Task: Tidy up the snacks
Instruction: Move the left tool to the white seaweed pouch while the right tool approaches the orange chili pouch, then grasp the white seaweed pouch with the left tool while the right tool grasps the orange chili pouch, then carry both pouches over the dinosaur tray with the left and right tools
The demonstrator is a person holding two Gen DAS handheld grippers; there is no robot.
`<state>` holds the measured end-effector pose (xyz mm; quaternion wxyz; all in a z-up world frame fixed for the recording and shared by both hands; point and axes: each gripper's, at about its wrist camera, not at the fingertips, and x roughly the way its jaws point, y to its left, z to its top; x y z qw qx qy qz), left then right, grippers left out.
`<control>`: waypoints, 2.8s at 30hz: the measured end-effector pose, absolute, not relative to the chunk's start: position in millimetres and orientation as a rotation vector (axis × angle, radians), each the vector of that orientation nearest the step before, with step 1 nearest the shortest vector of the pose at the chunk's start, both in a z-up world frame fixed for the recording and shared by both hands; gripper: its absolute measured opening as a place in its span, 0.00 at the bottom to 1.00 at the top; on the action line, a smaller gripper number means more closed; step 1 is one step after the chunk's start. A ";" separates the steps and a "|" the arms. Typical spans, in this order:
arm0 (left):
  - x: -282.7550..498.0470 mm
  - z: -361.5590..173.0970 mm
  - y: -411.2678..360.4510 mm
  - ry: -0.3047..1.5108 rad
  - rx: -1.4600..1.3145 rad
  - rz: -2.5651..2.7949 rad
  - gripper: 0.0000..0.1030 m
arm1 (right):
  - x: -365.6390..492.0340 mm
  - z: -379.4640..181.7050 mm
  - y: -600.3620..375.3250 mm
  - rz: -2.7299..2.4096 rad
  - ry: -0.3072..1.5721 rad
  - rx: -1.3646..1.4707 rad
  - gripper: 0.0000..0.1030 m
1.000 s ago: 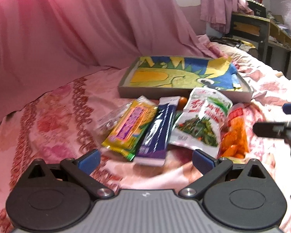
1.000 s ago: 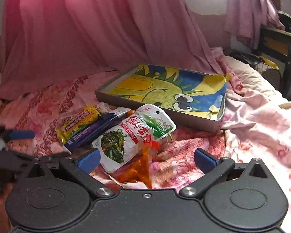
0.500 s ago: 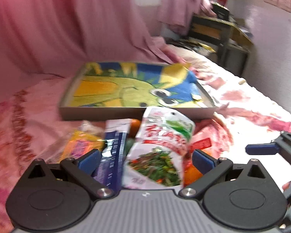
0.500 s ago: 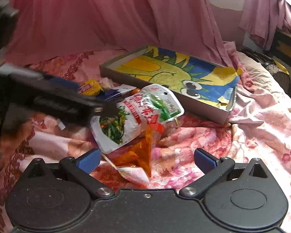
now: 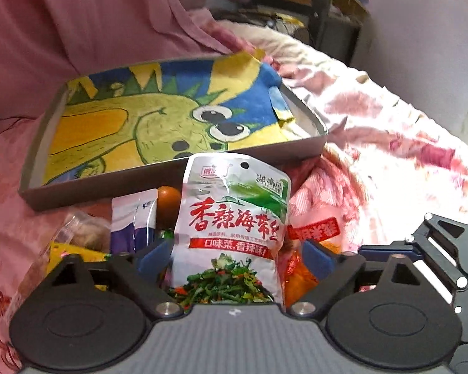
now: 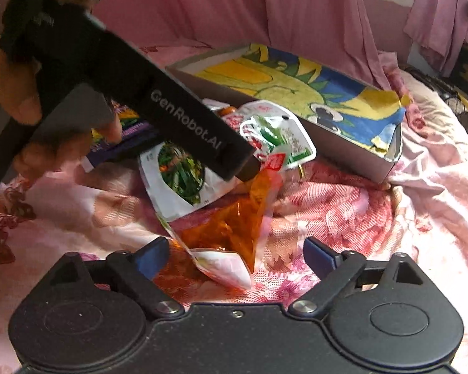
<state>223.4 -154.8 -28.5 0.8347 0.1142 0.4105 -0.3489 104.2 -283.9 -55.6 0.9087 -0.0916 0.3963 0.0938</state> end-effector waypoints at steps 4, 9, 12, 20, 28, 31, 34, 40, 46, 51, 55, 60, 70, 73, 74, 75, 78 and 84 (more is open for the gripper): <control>229.9 -26.8 -154.9 0.889 0.255 -0.751 0.83 | 111.0 -61.6 -284.6 0.192 0.831 -0.181 0.81; 226.0 -32.6 -162.5 0.892 0.314 -0.741 0.83 | 114.1 -64.4 -284.1 0.208 0.821 -0.167 0.78; 222.8 -35.6 -171.2 0.880 0.352 -0.717 0.84 | 117.7 -68.4 -283.3 0.214 0.817 -0.157 0.75; 213.1 -37.3 -185.8 0.869 0.447 -0.659 0.79 | 114.4 -68.7 -278.6 0.241 0.801 -0.165 0.55; 207.2 -33.6 -186.7 0.865 0.461 -0.628 0.64 | 115.6 -67.5 -283.4 0.203 0.809 -0.150 0.52; 204.2 -32.2 -188.9 0.855 0.470 -0.621 0.58 | 115.9 -67.7 -285.4 0.194 0.811 -0.144 0.52; 199.5 -29.1 -191.9 0.831 0.474 -0.605 0.51 | 115.7 -67.3 -286.9 0.182 0.808 -0.144 0.51; 183.0 -23.1 -201.3 0.757 0.514 -0.564 0.41 | 116.6 -64.0 -293.2 0.137 0.793 -0.138 0.51; 167.8 -5.2 -205.4 0.647 0.471 -0.539 0.41 | 113.9 -55.7 -301.6 0.095 0.748 -0.123 0.51; 164.5 15.4 -208.8 0.522 0.437 -0.496 0.41 | 110.6 -43.5 -311.2 0.065 0.659 -0.097 0.51; 167.2 33.4 -212.1 0.403 0.411 -0.456 0.41 | 113.3 -29.4 -327.8 -0.004 0.518 -0.054 0.52; 184.1 44.1 -220.8 0.316 0.357 -0.380 0.42 | 132.3 -20.7 -349.0 -0.130 0.383 0.000 0.52; 242.2 24.5 -245.8 0.331 0.329 -0.313 0.42 | 186.1 -16.9 -377.4 -0.225 0.267 0.035 0.52; 262.1 15.7 -248.5 0.353 0.342 -0.289 0.42 | 197.3 -21.6 -377.6 -0.199 0.271 0.026 0.52; 268.5 12.5 -249.8 0.362 0.351 -0.281 0.42 | 198.7 -23.6 -374.9 -0.193 0.272 0.013 0.52; 273.8 9.1 -250.9 0.371 0.358 -0.272 0.42 | 203.3 -26.2 -374.0 -0.184 0.273 -0.002 0.52; 284.0 0.4 -251.8 0.393 0.371 -0.257 0.42 | 215.9 -34.1 -368.3 -0.161 0.309 -0.024 0.52; 294.0 -16.1 -250.6 0.442 0.387 -0.272 0.42 | 231.0 -46.8 -362.5 -0.134 0.391 -0.033 0.52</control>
